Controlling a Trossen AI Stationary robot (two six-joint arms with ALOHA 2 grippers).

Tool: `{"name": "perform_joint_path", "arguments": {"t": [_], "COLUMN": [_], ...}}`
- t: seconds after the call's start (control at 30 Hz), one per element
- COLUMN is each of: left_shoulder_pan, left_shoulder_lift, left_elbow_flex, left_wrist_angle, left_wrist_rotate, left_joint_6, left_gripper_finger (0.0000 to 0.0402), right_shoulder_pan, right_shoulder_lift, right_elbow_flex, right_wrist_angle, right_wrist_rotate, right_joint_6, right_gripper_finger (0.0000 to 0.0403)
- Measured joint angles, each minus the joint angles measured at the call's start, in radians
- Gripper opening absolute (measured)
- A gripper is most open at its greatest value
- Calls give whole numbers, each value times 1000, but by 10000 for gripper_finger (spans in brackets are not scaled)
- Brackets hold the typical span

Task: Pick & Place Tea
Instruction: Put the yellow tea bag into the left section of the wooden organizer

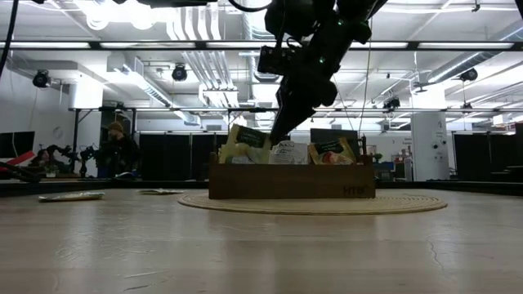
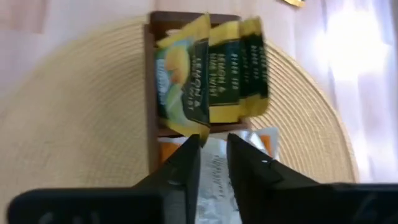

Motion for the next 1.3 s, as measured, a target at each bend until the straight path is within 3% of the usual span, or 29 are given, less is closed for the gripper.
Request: {"name": "perform_joint_path", "arguments": {"t": [0.27,0.57,0.73,0.87,1.3], "left_shoulder_pan": [0,0,-1,-1,-1], "left_shoulder_lift": [0,0,0,0,0], "left_elbow_flex": [0,0,0,0,0], "left_wrist_angle": [0,0,0,0,0], "left_wrist_rotate": [0,0,0,0,0], "left_joint_6": [0,0,0,0,0], "left_gripper_finger": [153,153,153,153,153], "right_shoulder_pan": [0,4,4,4,4], "right_shoulder_lift": [0,0,0,0,0], "right_elbow_flex": [0,0,-21,-47,-60], "right_wrist_angle": [67,98,172,249,258], "right_wrist_rotate": [22,6,-62,-64,-59], "right_joint_6": [-5,-27,-27,-27,-45], "right_gripper_finger": [125,132,121,108,52]}}
